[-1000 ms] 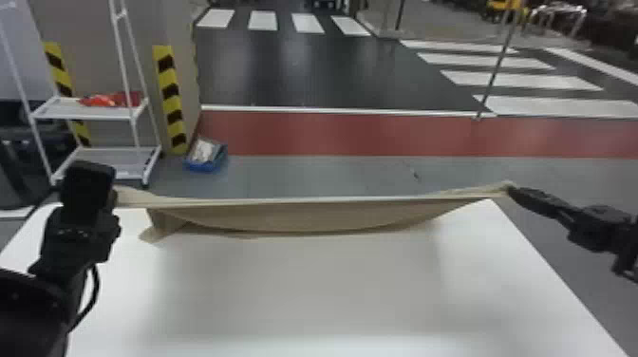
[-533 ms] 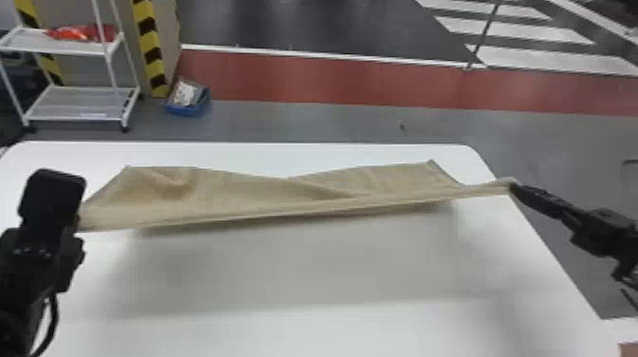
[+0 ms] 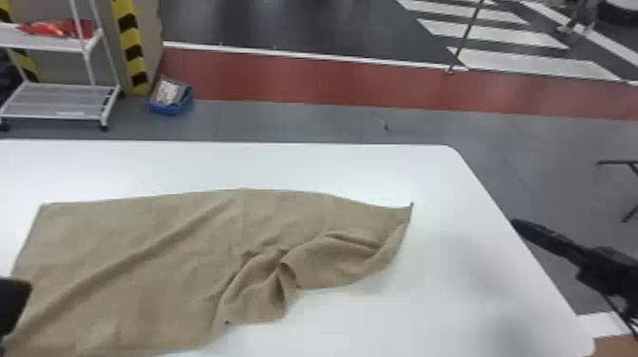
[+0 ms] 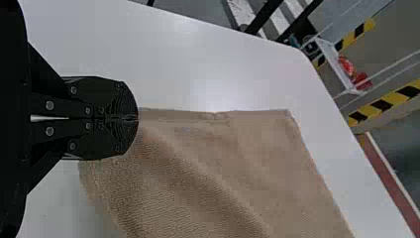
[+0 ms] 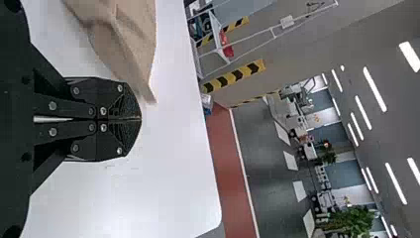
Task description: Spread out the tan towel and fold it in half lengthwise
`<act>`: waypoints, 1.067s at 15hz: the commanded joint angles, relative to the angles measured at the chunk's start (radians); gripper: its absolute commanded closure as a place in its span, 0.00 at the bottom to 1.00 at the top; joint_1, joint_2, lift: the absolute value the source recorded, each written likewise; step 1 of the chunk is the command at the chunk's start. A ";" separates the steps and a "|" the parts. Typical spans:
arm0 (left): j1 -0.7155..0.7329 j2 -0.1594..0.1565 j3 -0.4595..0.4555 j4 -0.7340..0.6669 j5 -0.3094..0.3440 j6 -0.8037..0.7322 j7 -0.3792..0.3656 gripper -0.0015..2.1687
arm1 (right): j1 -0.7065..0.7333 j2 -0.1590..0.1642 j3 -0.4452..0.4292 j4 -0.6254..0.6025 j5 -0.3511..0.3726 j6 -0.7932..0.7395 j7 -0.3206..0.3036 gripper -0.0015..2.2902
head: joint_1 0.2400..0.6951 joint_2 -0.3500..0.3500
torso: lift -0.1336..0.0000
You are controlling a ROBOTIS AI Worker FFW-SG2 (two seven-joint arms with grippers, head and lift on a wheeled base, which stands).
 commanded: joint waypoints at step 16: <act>-0.057 -0.005 -0.035 0.079 0.009 -0.070 -0.016 0.88 | 0.277 0.235 0.376 -0.342 0.407 -0.415 0.147 0.16 | 1.00 0.52 | 0.04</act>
